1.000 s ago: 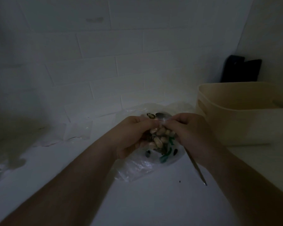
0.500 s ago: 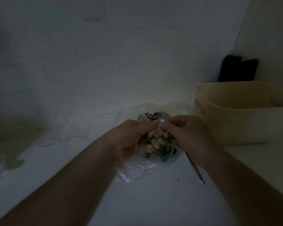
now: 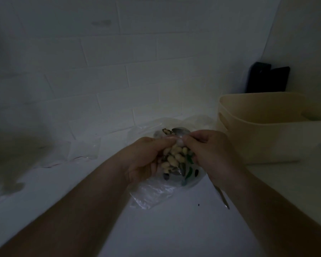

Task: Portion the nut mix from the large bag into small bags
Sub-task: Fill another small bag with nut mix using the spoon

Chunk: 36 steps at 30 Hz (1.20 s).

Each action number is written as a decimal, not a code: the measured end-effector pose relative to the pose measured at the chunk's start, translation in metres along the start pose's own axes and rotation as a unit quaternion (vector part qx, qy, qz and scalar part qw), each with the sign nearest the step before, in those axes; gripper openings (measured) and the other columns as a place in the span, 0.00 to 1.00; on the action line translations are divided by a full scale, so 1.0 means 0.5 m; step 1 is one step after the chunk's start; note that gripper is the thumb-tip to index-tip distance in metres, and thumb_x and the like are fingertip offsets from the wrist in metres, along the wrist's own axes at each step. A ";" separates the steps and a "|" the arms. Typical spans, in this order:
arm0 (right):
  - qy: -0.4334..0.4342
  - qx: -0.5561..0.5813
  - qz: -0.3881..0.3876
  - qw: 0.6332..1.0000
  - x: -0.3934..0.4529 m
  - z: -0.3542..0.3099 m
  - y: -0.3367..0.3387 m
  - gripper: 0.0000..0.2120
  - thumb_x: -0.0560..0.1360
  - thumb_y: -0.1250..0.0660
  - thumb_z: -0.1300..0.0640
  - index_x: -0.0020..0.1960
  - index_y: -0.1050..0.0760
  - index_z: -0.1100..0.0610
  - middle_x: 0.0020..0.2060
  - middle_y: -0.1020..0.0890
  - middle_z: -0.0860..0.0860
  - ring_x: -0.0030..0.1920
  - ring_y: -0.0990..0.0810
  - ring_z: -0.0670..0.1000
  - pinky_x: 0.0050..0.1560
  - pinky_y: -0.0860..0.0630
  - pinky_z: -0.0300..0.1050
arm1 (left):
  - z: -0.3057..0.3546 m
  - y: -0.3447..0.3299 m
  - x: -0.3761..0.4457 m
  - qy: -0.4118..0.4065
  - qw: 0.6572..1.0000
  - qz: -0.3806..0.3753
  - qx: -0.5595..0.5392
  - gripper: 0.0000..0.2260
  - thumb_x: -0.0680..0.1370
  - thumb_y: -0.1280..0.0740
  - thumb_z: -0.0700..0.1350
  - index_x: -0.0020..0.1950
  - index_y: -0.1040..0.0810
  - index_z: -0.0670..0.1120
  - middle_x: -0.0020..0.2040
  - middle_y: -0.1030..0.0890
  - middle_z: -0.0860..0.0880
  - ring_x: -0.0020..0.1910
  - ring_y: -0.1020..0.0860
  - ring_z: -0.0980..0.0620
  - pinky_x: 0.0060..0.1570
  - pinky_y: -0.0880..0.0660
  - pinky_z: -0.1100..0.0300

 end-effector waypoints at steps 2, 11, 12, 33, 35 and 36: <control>-0.013 0.013 -0.002 1.000 0.000 0.004 -0.004 0.04 0.77 0.26 0.51 0.47 0.14 0.51 0.39 0.12 0.46 0.38 0.14 0.44 0.34 0.23 0.36 | 0.000 0.004 0.005 -0.006 1.000 0.009 -0.014 0.20 0.81 0.30 0.46 0.64 0.21 0.30 0.57 0.16 0.32 0.56 0.15 0.37 0.53 0.16 0.45; -0.029 0.039 0.009 0.999 0.002 0.003 -0.006 0.06 0.71 0.20 0.53 0.44 0.16 0.50 0.36 0.13 0.47 0.32 0.18 0.41 0.32 0.26 0.35 | 0.005 0.019 0.019 -0.035 0.998 0.016 -0.045 0.19 0.76 0.29 0.40 0.65 0.20 0.32 0.56 0.15 0.34 0.44 0.13 0.43 0.39 0.15 0.52; -0.029 0.043 0.008 0.999 0.001 0.003 -0.006 0.08 0.70 0.19 0.52 0.45 0.16 0.50 0.37 0.13 0.47 0.32 0.18 0.41 0.31 0.26 0.35 | 0.005 0.018 0.020 -0.038 0.998 0.017 -0.047 0.18 0.78 0.30 0.40 0.65 0.20 0.32 0.54 0.15 0.35 0.42 0.13 0.43 0.38 0.16 0.53; 0.088 0.063 0.018 0.994 -0.017 -0.042 0.006 0.03 0.78 0.27 0.57 0.51 0.15 0.51 0.44 0.12 0.46 0.46 0.13 0.45 0.46 0.17 0.41 | 0.045 -0.007 -0.005 -0.249 0.967 -0.015 0.045 0.15 0.74 0.27 0.35 0.59 0.19 0.33 0.48 0.15 0.37 0.44 0.16 0.43 0.48 0.16 0.54; 0.083 0.062 0.027 0.994 -0.013 -0.037 0.010 0.02 0.78 0.26 0.56 0.49 0.15 0.51 0.42 0.12 0.48 0.45 0.12 0.48 0.48 0.16 0.46 | 0.046 -0.009 -0.006 -0.250 0.967 -0.010 0.043 0.09 0.77 0.29 0.36 0.57 0.18 0.36 0.50 0.15 0.37 0.46 0.16 0.43 0.49 0.17 0.53; 0.081 0.061 0.030 0.994 -0.012 -0.036 0.011 0.01 0.78 0.26 0.56 0.48 0.15 0.51 0.42 0.12 0.48 0.44 0.12 0.48 0.48 0.16 0.47 | 0.046 -0.009 -0.006 -0.252 0.967 0.000 0.042 0.07 0.79 0.30 0.37 0.56 0.18 0.37 0.50 0.15 0.38 0.47 0.16 0.43 0.50 0.17 0.52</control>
Point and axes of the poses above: each hand's wrist, its own x-axis towards the middle knuckle, its own y-axis out of the back of the hand, z = x × y, the point moved 6 cm from there along x, towards the middle knuckle
